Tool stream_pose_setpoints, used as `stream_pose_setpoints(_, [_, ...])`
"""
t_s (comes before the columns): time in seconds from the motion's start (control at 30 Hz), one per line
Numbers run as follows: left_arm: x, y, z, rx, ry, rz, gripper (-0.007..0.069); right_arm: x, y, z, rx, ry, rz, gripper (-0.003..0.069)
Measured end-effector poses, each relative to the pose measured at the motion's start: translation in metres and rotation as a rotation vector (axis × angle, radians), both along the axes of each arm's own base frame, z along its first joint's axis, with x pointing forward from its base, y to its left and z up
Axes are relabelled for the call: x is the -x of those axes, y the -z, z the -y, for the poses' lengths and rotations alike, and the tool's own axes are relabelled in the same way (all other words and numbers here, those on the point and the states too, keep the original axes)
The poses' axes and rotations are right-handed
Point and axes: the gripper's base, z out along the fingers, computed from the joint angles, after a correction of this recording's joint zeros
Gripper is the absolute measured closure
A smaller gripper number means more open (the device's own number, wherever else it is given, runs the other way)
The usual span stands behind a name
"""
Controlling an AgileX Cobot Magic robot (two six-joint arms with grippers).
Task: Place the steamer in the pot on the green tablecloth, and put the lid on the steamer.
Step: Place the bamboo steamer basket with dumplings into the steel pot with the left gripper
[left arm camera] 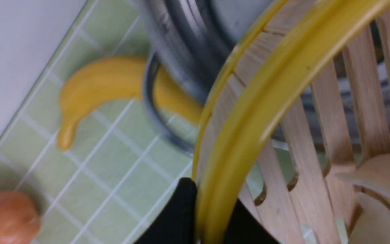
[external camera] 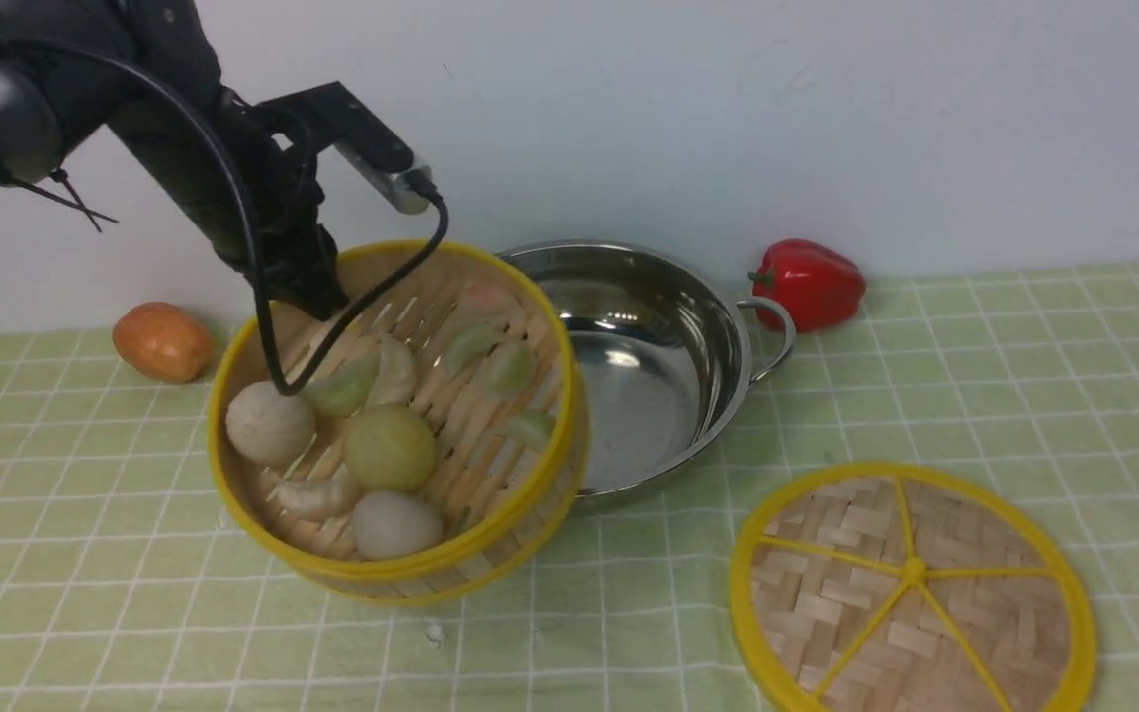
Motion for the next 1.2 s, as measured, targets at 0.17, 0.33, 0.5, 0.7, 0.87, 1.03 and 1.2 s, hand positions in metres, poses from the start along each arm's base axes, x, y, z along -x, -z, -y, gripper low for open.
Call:
stream_pose_setpoints(0.17, [-0.004, -0.014, 0.013, 0.114, -0.086, 0.042, 0.0593, 0.0, 0.0, 0.0, -0.003, 0.002, -0.001, 0.0419])
stream_pose_setpoints(0.33, [-0.009, -0.043, 0.017, 0.246, -0.259, 0.094, 0.0593, 0.0, 0.0, 0.0, -0.003, 0.002, -0.001, 0.0419])
stream_pose_setpoints(0.5, [-0.013, -0.063, 0.017, 0.355, -0.436, 0.134, 0.0593, 0.0, 0.0, 0.0, -0.006, 0.003, -0.002, 0.0419])
stream_pose_setpoints(0.7, [-0.013, -0.059, 0.017, 0.403, -0.572, 0.072, 0.0593, 0.0, 0.0, 0.0, -0.013, 0.006, -0.005, 0.0419])
stream_pose_setpoints(0.87, [-0.016, -0.045, 0.013, 0.365, -0.708, 0.022, 0.0593, 0.0, 0.0, 0.0, -0.02, 0.011, -0.008, 0.0419])
stream_pose_setpoints(1.03, [-0.023, -0.025, 0.01, 0.324, -0.776, -0.027, 0.0593, 0.0, 0.0, 0.0, -0.024, 0.011, -0.008, 0.0419])
stream_pose_setpoints(1.2, [-0.032, 0.002, 0.017, 0.296, -0.796, -0.084, 0.0593, 0.0, 0.0, 0.0, -0.026, 0.011, -0.008, 0.0419])
